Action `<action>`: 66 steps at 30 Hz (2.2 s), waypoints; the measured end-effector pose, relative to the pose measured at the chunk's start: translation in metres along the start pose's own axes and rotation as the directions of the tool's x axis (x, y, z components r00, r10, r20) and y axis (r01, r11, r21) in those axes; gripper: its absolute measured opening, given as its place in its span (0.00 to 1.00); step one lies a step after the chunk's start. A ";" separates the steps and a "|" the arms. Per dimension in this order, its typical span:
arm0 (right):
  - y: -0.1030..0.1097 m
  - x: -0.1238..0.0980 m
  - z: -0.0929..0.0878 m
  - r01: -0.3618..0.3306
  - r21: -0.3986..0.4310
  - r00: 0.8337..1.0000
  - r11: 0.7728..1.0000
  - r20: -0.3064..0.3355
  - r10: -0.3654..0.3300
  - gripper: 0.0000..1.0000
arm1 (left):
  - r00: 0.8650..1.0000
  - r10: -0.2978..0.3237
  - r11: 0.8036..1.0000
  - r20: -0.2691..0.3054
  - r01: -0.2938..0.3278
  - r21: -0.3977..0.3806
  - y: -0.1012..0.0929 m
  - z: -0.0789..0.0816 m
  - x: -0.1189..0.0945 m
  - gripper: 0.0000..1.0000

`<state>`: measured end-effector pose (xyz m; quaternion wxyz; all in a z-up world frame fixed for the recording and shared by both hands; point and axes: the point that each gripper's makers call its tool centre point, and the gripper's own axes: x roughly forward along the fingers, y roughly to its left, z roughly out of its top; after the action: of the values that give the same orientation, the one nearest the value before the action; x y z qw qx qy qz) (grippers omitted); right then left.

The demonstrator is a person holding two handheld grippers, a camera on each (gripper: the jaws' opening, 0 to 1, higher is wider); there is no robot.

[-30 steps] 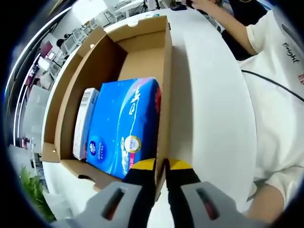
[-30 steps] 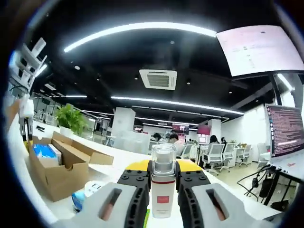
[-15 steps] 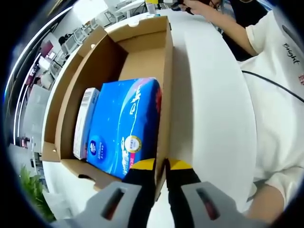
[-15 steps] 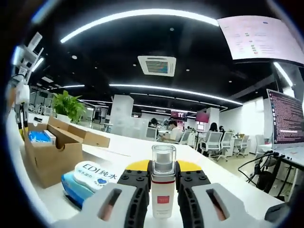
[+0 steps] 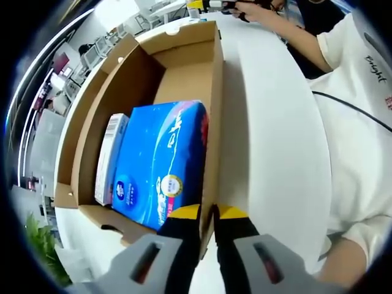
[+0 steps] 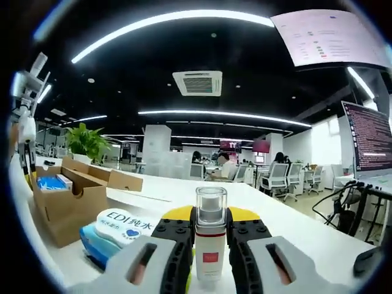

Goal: Operate the shoe box by opening the lid, removing the specified soft item, and placing it in the target area until the item is outside and the box remains undamaged.

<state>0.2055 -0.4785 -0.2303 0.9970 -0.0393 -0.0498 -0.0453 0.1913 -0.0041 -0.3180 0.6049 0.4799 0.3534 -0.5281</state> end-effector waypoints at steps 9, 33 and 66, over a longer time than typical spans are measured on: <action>-0.003 -0.001 -0.002 0.014 0.019 1.000 1.000 -0.008 -0.014 0.18 | 1.000 0.002 1.000 0.000 -0.002 0.000 0.000 0.000 0.000 0.08; 0.000 0.001 -0.011 0.027 0.009 0.999 1.000 -0.037 -0.027 0.19 | 1.000 0.006 1.000 0.002 -0.006 0.000 0.002 0.000 0.000 0.08; -0.010 -0.001 -0.005 0.079 0.035 0.997 0.996 -0.028 -0.078 0.28 | 1.000 0.011 1.000 0.008 -0.011 0.000 0.000 0.000 0.000 0.08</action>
<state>0.2042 -0.4883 -0.2350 0.9955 -0.0186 -0.0390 -0.0841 0.1910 -0.0040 -0.3180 0.6092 0.4798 0.3486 -0.5265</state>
